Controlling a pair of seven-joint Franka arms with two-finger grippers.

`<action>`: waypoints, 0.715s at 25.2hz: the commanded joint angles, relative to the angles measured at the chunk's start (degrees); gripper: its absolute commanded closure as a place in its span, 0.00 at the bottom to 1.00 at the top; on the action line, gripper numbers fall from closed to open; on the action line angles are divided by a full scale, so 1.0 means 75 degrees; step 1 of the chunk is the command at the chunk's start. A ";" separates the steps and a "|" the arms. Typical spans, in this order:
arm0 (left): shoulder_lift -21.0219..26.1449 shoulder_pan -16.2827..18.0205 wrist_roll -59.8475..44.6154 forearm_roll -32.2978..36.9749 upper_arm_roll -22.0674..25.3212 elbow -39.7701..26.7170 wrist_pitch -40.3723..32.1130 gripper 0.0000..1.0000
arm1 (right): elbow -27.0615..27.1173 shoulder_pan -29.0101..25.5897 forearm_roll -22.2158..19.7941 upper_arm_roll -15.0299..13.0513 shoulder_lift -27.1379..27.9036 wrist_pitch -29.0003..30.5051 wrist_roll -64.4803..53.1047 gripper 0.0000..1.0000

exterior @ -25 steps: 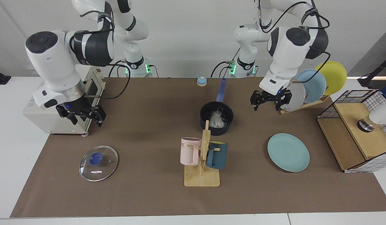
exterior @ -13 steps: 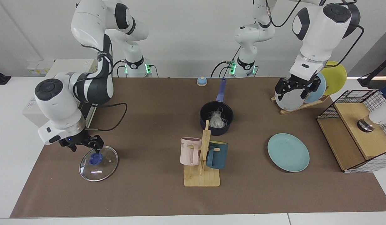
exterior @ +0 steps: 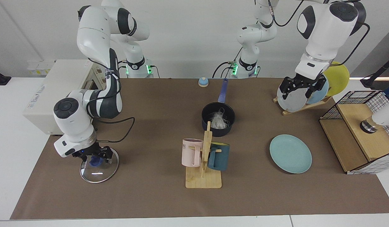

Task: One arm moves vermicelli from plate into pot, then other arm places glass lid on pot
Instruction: 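Withdraw the left gripper while the right gripper reaches the glass lid, then grasp the glass lid by its rim with the right gripper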

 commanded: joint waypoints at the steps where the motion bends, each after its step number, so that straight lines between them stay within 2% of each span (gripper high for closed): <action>1: -0.0064 0.0063 0.0167 -0.0026 -0.0129 0.0016 -0.0162 0.00 | -0.0496 -0.0132 0.0049 0.0045 -0.0157 0.0288 -0.0228 0.01; 8: -0.0064 0.0133 0.0636 -0.0026 -0.0141 0.0016 -0.0162 0.00 | -0.0578 -0.0214 0.0049 0.0045 -0.0145 0.0312 -0.0333 0.01; 18: -0.0064 0.0121 0.0647 -0.0014 -0.0141 0.0016 -0.0197 0.00 | -0.0778 -0.0261 0.0049 0.0045 -0.0133 0.0781 -0.0486 0.01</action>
